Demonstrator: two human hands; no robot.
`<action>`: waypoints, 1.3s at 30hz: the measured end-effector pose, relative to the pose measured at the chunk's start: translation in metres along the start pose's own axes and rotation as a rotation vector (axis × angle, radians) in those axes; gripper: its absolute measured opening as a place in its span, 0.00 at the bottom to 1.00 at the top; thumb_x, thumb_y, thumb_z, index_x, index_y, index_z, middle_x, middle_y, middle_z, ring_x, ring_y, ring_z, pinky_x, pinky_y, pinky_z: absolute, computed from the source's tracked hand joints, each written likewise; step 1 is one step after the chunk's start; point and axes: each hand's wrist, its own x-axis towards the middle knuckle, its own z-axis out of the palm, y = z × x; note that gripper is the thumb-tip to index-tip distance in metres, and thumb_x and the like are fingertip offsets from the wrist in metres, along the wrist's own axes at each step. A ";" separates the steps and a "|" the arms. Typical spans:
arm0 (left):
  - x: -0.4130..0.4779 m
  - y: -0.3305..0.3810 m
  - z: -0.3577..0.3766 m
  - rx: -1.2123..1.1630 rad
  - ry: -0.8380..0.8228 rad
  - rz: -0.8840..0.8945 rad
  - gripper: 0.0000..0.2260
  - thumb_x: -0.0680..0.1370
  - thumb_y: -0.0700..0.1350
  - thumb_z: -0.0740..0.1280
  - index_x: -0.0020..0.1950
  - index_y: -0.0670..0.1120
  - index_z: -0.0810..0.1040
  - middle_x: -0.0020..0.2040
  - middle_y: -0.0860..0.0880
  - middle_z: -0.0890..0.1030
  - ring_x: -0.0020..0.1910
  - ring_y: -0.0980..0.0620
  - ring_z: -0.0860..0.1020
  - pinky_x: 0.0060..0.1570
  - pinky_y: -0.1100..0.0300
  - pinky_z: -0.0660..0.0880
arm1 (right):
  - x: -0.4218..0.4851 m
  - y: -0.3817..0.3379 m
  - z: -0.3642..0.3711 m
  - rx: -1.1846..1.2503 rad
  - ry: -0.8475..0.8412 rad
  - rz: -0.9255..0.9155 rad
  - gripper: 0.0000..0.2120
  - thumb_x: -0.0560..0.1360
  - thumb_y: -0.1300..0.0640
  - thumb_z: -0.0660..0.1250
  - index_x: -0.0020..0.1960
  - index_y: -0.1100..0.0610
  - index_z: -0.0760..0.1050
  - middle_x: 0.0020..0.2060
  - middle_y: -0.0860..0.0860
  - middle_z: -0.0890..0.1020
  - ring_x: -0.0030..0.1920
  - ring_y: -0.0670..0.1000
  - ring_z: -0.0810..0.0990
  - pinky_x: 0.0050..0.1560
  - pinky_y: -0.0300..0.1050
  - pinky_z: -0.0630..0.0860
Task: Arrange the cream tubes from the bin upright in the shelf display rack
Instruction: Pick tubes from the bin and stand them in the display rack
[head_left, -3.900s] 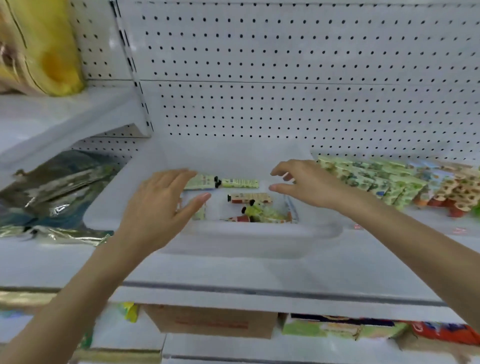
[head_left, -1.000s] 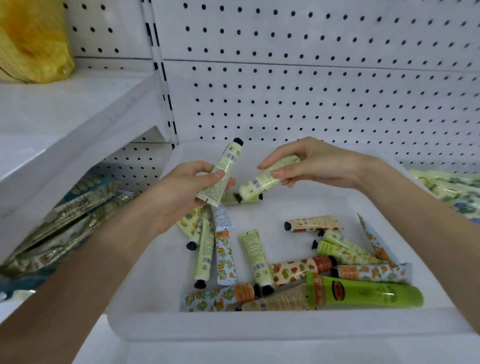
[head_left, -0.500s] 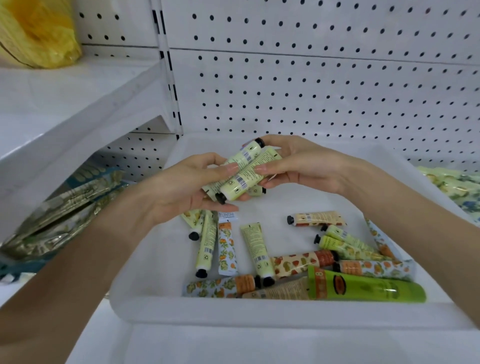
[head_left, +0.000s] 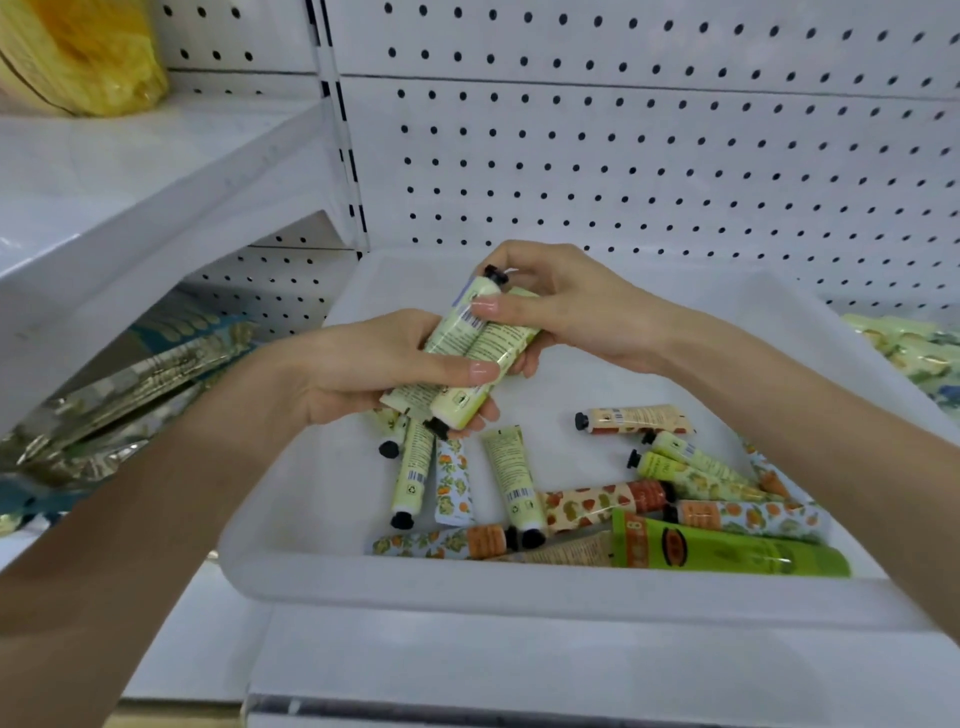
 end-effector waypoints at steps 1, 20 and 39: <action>0.000 0.000 0.000 -0.004 0.006 -0.002 0.12 0.72 0.47 0.72 0.51 0.43 0.79 0.43 0.43 0.84 0.43 0.46 0.83 0.52 0.50 0.80 | 0.000 0.000 0.001 -0.006 -0.007 -0.001 0.09 0.77 0.58 0.65 0.55 0.62 0.73 0.45 0.55 0.79 0.36 0.49 0.82 0.32 0.40 0.77; 0.007 -0.001 -0.006 -0.314 0.259 0.014 0.12 0.75 0.38 0.66 0.58 0.44 0.76 0.52 0.43 0.84 0.50 0.48 0.83 0.49 0.57 0.80 | 0.005 0.062 -0.007 -0.640 -0.355 0.370 0.21 0.70 0.48 0.73 0.58 0.56 0.75 0.48 0.47 0.79 0.46 0.47 0.79 0.41 0.34 0.75; 0.010 0.000 -0.007 -0.358 0.388 0.011 0.11 0.76 0.38 0.68 0.58 0.43 0.77 0.49 0.45 0.85 0.48 0.50 0.83 0.54 0.54 0.79 | 0.003 0.031 -0.020 -0.199 -0.381 0.387 0.03 0.71 0.64 0.72 0.44 0.61 0.80 0.36 0.51 0.83 0.37 0.45 0.82 0.39 0.34 0.77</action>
